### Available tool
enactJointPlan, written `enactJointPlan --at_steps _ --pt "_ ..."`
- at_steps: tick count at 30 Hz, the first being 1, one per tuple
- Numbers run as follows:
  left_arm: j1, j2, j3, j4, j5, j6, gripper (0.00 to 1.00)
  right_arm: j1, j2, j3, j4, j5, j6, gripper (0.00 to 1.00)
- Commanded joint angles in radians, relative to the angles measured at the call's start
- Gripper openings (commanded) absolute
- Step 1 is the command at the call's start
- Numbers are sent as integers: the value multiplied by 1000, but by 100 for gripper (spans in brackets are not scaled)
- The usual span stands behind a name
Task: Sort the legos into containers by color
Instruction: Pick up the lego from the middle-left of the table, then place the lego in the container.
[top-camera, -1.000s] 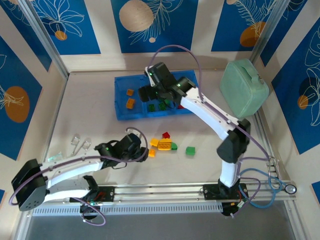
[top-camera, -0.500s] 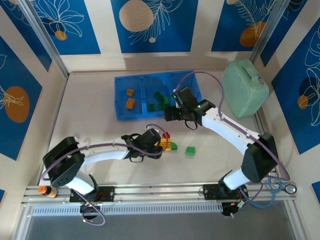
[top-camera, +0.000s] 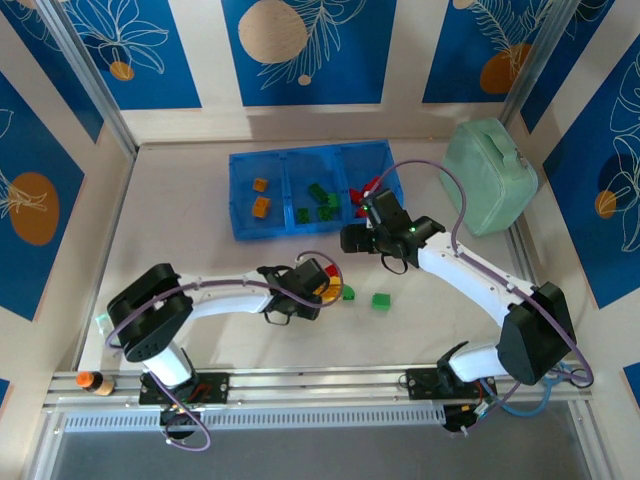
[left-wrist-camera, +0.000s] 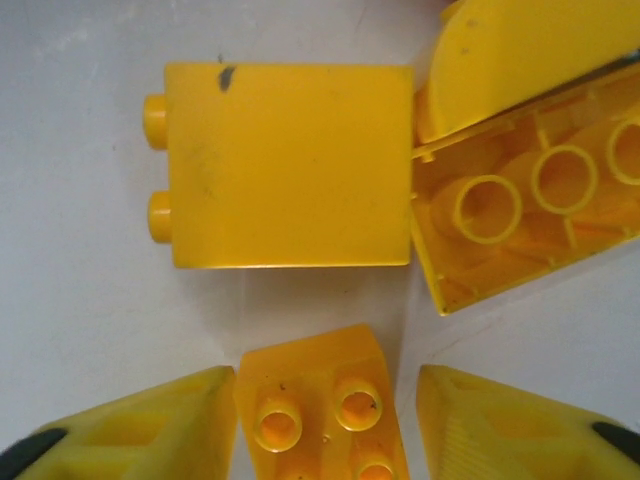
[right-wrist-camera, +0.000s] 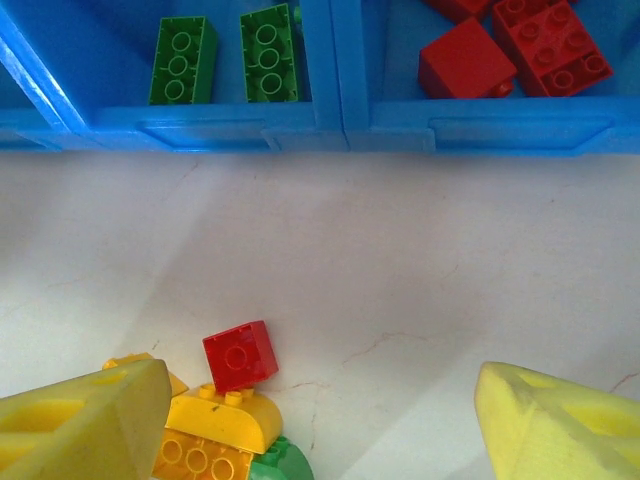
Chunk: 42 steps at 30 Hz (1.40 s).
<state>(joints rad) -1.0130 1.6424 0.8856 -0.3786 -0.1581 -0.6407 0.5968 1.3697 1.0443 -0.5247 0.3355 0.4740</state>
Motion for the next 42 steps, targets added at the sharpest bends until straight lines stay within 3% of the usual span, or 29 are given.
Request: enactJointPlan --at_steps 1,5,10,19,23,31,42 --pt "-13 9 32 -40 -12 -13 40 -3 -26 -12 25 -28 23 79" --pt "-12 -39 36 -67 -64 -8 32 -5 -32 -22 27 -17 27 78" --pt "23 -140 55 -115 -131 31 31 -8 -47 -58 38 -19 44 78" --pt "300 -282 124 -120 -82 169 31 -9 -97 -106 24 -21 64 77" --pt "416 -242 185 -91 -14 208 31 -9 -123 -125 13 -25 72 77" --pt "549 -71 331 -62 47 251 31 -11 -196 -176 -11 -26 84 77" --pt "648 169 543 -105 61 291 34 -17 -289 -238 -49 -18 97 77"
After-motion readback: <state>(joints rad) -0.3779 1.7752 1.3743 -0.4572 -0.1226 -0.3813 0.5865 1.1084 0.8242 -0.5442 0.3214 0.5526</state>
